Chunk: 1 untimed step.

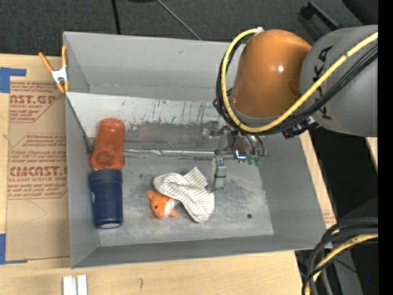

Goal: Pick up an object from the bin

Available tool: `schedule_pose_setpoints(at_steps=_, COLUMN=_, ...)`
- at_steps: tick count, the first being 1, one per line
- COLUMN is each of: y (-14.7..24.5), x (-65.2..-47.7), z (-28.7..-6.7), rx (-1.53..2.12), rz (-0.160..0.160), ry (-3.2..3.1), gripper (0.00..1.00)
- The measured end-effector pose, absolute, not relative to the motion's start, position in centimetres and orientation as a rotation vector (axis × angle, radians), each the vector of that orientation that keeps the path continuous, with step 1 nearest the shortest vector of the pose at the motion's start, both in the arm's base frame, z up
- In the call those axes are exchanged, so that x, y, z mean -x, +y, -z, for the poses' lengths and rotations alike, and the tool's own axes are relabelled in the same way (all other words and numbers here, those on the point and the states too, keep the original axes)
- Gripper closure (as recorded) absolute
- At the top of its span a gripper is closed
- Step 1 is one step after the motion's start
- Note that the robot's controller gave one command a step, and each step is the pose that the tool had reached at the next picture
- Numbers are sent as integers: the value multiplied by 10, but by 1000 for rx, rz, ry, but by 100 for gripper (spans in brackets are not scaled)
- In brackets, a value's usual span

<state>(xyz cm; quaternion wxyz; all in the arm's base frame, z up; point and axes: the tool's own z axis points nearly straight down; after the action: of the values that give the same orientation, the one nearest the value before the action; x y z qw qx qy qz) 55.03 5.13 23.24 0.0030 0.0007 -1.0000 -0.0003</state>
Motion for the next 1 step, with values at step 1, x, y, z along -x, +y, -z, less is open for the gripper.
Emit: schedule_pose_setpoints(at_steps=1, y=51, x=-552, z=-237, rx=-1, rz=2, ry=-3144, gripper=0)
